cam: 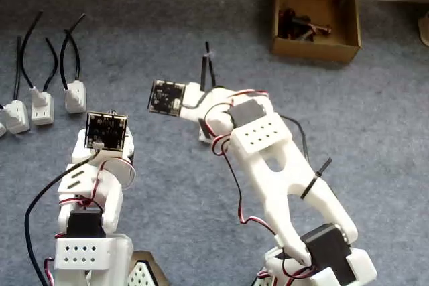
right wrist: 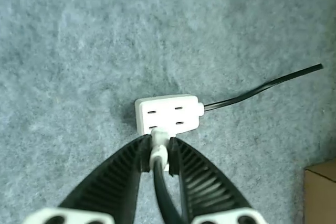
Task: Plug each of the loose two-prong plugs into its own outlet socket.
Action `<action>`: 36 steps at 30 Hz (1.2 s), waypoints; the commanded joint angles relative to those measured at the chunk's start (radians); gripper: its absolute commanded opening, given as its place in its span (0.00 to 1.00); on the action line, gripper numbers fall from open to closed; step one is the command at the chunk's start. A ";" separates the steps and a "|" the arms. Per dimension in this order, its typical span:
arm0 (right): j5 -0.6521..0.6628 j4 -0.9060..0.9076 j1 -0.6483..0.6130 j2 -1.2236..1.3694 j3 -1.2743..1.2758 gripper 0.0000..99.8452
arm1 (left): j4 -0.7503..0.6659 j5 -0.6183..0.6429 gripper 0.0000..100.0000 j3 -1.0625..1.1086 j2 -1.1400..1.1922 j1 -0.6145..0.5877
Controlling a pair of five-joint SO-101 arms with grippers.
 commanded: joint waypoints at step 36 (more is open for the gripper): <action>-0.141 -0.193 0.027 0.087 0.030 0.01 | -0.020 0.011 0.01 -0.008 -0.007 -0.050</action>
